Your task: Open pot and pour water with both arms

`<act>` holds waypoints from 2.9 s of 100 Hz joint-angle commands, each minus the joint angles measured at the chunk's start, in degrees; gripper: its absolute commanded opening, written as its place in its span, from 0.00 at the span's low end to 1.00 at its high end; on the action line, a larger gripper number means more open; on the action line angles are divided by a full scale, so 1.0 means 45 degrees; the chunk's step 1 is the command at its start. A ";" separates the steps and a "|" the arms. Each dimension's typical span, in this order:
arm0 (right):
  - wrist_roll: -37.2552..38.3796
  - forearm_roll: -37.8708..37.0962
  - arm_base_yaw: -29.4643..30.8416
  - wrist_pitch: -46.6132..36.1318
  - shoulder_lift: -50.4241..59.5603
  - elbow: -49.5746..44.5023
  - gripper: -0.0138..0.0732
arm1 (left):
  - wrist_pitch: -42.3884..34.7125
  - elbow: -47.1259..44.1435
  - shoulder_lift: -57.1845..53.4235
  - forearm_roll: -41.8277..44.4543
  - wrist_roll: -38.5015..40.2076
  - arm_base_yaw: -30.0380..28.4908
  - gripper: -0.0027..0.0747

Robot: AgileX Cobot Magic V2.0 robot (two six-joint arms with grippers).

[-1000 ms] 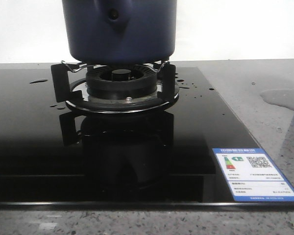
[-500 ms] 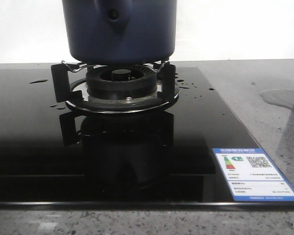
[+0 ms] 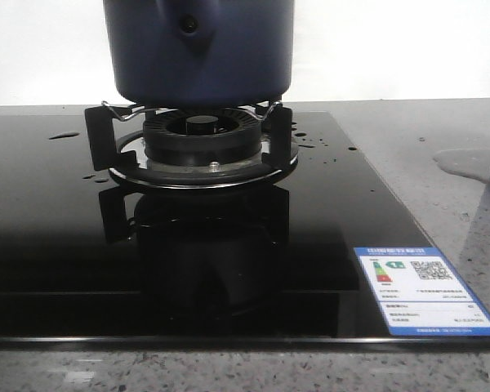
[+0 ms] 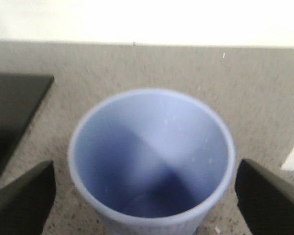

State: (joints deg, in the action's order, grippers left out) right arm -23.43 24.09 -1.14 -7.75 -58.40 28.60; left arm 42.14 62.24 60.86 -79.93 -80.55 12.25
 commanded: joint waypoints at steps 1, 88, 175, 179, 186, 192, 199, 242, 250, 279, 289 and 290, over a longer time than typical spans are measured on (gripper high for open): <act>-0.0039 -0.0075 -0.0009 -0.0454 0.0966 0.0317 0.91 | -0.0323 0.0427 -0.0044 -0.1797 -0.0679 0.0112 0.37; -0.0039 0.0180 -0.0009 0.3810 0.8160 0.0317 0.08 | 0.0198 0.1062 0.5170 -0.5936 -0.6067 0.1398 0.37; -0.0039 0.0615 -0.0009 0.5281 0.8160 0.0317 0.07 | 0.0473 0.2312 0.6832 -0.5874 -0.6396 0.1483 0.39; -0.0039 0.0615 -0.0009 0.5311 0.8160 0.0317 0.07 | 0.0473 0.2312 0.6806 -0.5821 -0.6396 0.1483 0.44; -0.0039 0.0615 -0.0009 0.5311 0.8160 0.0317 0.07 | 0.0473 0.2312 0.6732 -0.5793 -0.6396 0.1483 0.58; -0.0039 0.0615 -0.0009 0.5311 0.8160 0.0317 0.07 | 0.0448 0.2312 0.6587 -0.5793 -0.6370 0.1483 0.70; -0.0039 0.0615 -0.0009 0.5311 0.8160 0.0317 0.07 | 0.0448 0.2312 0.6234 -0.5793 -0.6371 0.1483 0.80; -0.1967 0.0450 -0.0009 0.7437 0.9615 0.0317 0.07 | -0.4571 -0.0219 0.0159 -0.5334 -0.4609 0.1184 0.28; -0.2110 0.0450 -0.0009 0.8446 1.0219 0.0317 0.07 | -0.5041 -0.1815 -0.1612 -0.5334 -0.4609 0.1184 0.14; -0.2110 0.0450 -0.0009 0.8806 1.2487 0.0289 0.07 | -0.5495 -0.7780 -0.7619 -0.5785 -0.4609 0.1184 0.01; -0.2110 0.0492 -0.0009 0.8871 1.2614 0.0289 0.07 | -0.6035 -0.9196 -0.9212 -0.5956 -0.4583 0.1184 0.01; -0.2110 0.0492 -0.0009 0.8871 1.2614 0.0289 0.07 | -0.6113 -0.9265 -0.9401 -0.5956 -0.4583 0.1184 0.01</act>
State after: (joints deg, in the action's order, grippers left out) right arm -32.21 25.66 -1.14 35.66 -1.07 28.60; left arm 16.02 23.47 23.90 -102.85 -101.89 17.70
